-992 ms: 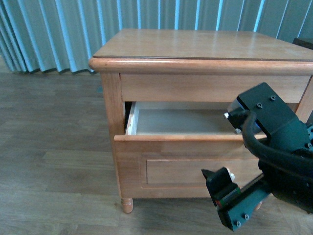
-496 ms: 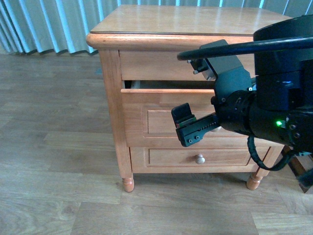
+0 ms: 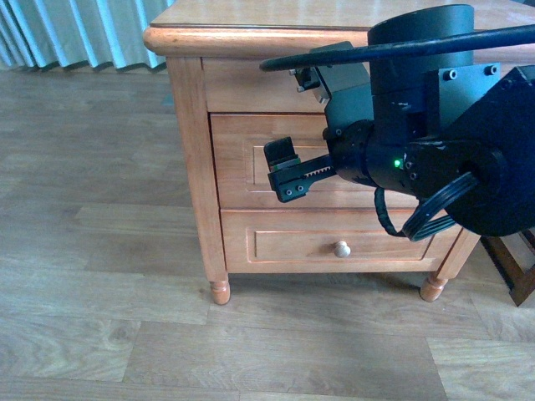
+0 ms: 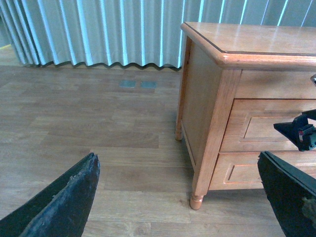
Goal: Put charger into drawer
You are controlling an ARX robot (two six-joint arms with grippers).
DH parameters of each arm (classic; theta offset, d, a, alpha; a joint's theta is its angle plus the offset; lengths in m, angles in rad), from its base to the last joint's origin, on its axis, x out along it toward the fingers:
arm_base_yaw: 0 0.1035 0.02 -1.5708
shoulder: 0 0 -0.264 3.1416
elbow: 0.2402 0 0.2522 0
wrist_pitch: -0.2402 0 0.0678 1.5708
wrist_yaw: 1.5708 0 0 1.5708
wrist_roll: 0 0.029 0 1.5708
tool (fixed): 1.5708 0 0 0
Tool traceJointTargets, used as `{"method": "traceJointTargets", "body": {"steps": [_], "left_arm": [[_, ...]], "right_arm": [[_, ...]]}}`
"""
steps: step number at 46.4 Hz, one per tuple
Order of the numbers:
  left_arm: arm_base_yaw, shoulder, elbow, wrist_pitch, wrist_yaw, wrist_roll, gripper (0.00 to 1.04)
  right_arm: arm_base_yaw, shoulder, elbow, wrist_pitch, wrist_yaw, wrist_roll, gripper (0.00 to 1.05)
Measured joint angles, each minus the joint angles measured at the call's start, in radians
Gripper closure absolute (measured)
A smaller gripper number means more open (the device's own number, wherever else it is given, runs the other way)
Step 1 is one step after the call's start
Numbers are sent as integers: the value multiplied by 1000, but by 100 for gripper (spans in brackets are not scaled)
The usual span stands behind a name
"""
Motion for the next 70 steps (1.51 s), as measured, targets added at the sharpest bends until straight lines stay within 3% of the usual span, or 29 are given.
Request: {"method": "traceJointTargets", "body": {"steps": [13,31,41,60,70], "left_arm": [[0,0,0,0,0,0,6],[0,0,0,0,0,0,6],[0,0,0,0,0,0,6],[0,0,0,0,0,0,6],[0,0,0,0,0,0,6]], "right_arm": [[-16,-3,-20,19,-21,17,8],[-107,-358,-335,57,-113,8,8],[-195,-664,-515,-44,-203,29,8],[-461,-1167,-668,-296,-416,80,8],[-478,-1188,-671,-299,-422,88,8]]}}
